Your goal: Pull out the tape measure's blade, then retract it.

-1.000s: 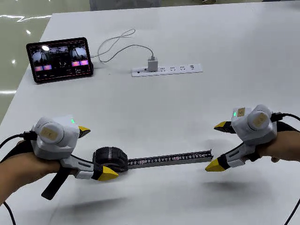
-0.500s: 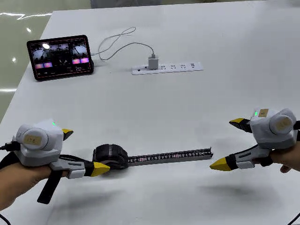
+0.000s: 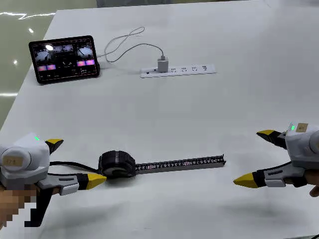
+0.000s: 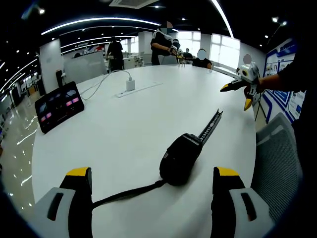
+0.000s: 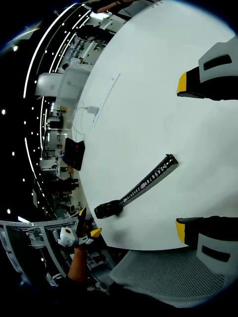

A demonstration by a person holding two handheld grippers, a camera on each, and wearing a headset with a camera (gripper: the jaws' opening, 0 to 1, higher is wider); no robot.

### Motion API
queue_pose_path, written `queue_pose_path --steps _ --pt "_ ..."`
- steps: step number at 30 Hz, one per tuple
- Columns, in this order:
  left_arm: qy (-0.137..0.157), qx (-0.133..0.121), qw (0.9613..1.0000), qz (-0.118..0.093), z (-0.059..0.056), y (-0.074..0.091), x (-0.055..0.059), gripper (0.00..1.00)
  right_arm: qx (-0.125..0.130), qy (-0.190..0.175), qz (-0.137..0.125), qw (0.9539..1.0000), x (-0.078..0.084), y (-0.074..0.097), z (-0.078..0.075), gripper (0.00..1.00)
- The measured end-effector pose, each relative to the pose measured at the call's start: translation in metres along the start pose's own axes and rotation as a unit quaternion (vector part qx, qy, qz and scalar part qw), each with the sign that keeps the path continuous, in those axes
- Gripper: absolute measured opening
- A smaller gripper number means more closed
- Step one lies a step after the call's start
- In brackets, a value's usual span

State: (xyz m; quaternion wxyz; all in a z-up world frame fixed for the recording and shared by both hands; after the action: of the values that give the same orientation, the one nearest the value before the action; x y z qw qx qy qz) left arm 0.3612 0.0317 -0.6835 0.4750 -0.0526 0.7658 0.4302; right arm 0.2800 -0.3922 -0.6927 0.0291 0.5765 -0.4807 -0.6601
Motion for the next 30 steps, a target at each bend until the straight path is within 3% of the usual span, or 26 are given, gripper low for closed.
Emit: queue_pose_path --steps 7,11,13,19,27,30 --pt "-0.012 0.013 0.9998 -0.009 -0.009 0.01 0.004 0.99 0.019 0.001 -0.014 0.9997 -0.002 0.012 0.005 0.99" --pt "-0.019 0.016 0.9997 -0.004 -0.009 0.013 0.011 0.99 0.02 0.006 -0.007 0.9998 0.003 0.02 0.01 0.99" --pt "-0.027 0.014 0.9994 -0.015 -0.008 0.016 0.013 0.99 0.02 0.007 -0.004 0.9998 0.008 0.023 0.011 0.99" --pt "-0.025 0.001 0.9997 -0.001 -0.004 0.022 0.027 0.99 0.026 0.0 0.005 0.9996 0.019 0.031 0.015 0.99" --pt "-0.025 0.005 0.9996 0.01 -0.008 0.027 0.043 0.99 0.032 -0.008 0.013 0.9994 0.032 0.039 0.023 0.99" --pt "-0.01 0.012 0.9999 0.008 -0.01 0.029 0.044 0.99 0.028 -0.011 0.018 0.9994 0.036 0.042 0.027 0.99"
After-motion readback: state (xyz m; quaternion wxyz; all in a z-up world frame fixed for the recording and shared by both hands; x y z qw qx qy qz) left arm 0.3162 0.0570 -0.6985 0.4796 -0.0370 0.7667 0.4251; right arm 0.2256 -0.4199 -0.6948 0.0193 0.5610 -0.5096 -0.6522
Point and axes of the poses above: the centre of the closed fingertips' face, and the gripper's own axes: y roughly backward along the fingers, z roughly to its left, x roughly out of its underside, the point moved 5 cm from there along y, roughly backward along the fingers, and after that the axes turned 12 degrees about y, right-handed, at the moved point
